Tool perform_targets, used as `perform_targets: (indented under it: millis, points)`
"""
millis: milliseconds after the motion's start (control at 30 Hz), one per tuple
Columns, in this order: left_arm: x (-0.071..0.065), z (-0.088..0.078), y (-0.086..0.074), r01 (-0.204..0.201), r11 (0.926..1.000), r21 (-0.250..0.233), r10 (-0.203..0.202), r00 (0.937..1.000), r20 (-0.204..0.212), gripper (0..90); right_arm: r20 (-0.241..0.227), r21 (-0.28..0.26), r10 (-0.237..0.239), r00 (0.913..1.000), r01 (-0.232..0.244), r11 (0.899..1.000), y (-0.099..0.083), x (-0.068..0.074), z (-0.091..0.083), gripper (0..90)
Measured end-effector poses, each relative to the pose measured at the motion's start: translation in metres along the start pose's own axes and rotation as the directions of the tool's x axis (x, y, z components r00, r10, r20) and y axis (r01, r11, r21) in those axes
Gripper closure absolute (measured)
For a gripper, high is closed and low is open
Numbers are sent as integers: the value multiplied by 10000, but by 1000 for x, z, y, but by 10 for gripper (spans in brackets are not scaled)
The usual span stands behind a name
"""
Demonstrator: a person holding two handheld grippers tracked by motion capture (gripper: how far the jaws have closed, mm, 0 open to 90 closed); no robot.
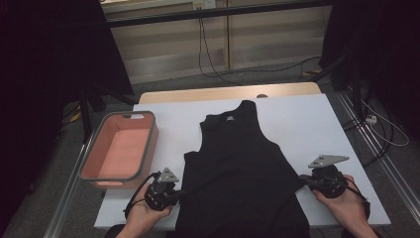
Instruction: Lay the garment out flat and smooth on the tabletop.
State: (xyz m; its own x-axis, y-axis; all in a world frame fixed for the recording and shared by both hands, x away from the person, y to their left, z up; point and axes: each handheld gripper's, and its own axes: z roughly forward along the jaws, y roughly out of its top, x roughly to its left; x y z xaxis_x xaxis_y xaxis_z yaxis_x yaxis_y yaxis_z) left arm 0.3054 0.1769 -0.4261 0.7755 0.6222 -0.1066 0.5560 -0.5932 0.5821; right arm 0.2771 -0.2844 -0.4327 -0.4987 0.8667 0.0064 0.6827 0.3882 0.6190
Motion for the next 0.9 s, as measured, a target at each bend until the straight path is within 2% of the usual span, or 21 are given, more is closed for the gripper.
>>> perform_targets:
  millis: [67, 167, 233, 300, 333, 400, 500, 567, 600, 733, 833, 900]
  points:
    - [-2, -3, -1, 169, 9998, -117, -167, 9997, 173, 900, -92, -269, 116, 9999, -119, 9996, 2, -2, 0, 786]
    - [-1, -3, 1, 147, 9995, -266, -140, 9996, 242, 872, -101, -705, 176, 9998, -183, 9973, 10, -9, 5, 781]
    - [2, -1, 6, 265, 9984, -503, -254, 9994, 226, 791, -43, -825, 380, 9993, -382, 9959, 21, -17, 11, 781]
    - [4, 3, 14, -18, 9974, -718, 21, 10000, 38, 717, -70, -963, 583, 9983, -587, 9936, 33, -24, 18, 782]
    - [6, 5, 18, -104, 9968, -794, 98, 9999, -82, 678, 55, -964, 496, 9988, -488, 9941, 40, -26, 23, 786]
    - [11, 12, 28, 35, 9967, -810, -45, 9999, -119, 608, 426, -888, 152, 9990, -114, 9960, 53, -30, 34, 788]
    - [16, 21, 37, 83, 9964, -847, -113, 9993, -346, 529, 596, -451, 133, 9981, -107, 9989, 65, -35, 55, 781]
    - [17, 25, 36, 108, 9962, -864, -134, 9995, -300, 505, 465, -319, 130, 9988, -116, 9994, 68, -34, 65, 743]
    - [17, 25, 35, 11, 9960, -898, -48, 9992, -408, 486, 347, -275, 79, 9994, -70, 9996, 69, -32, 69, 721]
    - [17, 23, 29, -15, 9944, -1055, -35, 9989, -465, 439, -81, -745, 93, 9999, -99, 9972, 74, -24, 70, 642]
    - [19, 25, 26, 232, 9941, -1059, -271, 9990, -361, 407, -118, -754, -90, 9999, 80, 9971, 75, -18, 74, 577]
    - [21, 27, 26, 351, 9939, -1042, -388, 9986, -346, 404, -324, -818, -44, 9995, 18, 9966, 74, -16, 79, 536]
